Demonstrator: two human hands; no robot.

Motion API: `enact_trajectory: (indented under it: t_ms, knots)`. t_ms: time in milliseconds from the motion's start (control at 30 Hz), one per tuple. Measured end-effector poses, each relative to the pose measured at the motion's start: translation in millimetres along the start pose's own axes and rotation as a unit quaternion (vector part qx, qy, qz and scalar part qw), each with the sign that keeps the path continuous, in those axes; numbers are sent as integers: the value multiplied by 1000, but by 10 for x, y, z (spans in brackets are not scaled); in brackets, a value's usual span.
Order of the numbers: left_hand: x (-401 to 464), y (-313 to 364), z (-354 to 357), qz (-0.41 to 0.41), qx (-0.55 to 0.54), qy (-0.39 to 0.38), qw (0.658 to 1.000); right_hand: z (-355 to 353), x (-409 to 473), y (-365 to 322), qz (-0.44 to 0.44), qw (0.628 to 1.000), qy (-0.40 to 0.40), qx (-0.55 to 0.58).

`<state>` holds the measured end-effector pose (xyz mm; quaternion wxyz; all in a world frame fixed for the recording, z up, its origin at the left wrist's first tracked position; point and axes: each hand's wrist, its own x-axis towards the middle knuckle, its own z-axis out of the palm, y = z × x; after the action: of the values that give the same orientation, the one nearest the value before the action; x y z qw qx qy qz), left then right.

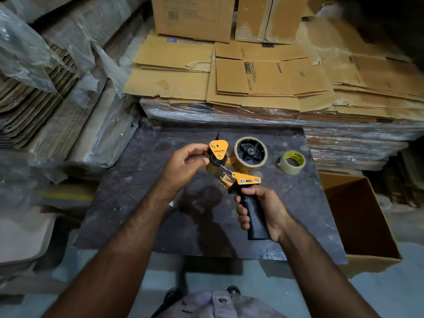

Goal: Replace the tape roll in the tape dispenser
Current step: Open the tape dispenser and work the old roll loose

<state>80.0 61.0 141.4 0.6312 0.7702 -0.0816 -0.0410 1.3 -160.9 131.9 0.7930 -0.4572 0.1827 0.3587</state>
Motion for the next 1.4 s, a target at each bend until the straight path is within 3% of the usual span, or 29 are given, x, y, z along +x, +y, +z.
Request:
enact_trajectory:
  t_ms: [100, 267, 367, 567, 700, 967, 1100, 1233, 1400]
  knots:
    - [-120, -34, 37, -14, -45, -19, 999, 211, 70, 1, -15, 1000, 23, 4]
    - [-125, -85, 159, -25, -69, 104, 992, 540, 153, 14, -25, 998, 53, -1]
    - [-89, -32, 105, -44, -113, 127, 984, 710, 197, 48, -36, 997, 62, 12]
    - [-81, -27, -125, -67, -186, 59, 978, 938, 268, 142, -57, 996, 60, 41]
    - [-126, -167, -260, -33, -133, -21, 990, 1015, 277, 194, -70, 993, 72, 57]
    - [-89, -254, -492, -30, -110, -87, 990, 1148, 295, 247, -81, 991, 97, 49]
    - [25, -107, -649, -32, -59, -56, 996, 1138, 284, 248, -80, 990, 116, 32]
    - [171, 100, -724, 63, 87, -7, 994, 1162, 265, 262, -86, 989, 119, 21]
    - [326, 567, -480, 211, 363, -47, 906, 1200, 247, 251, -82, 987, 141, -1]
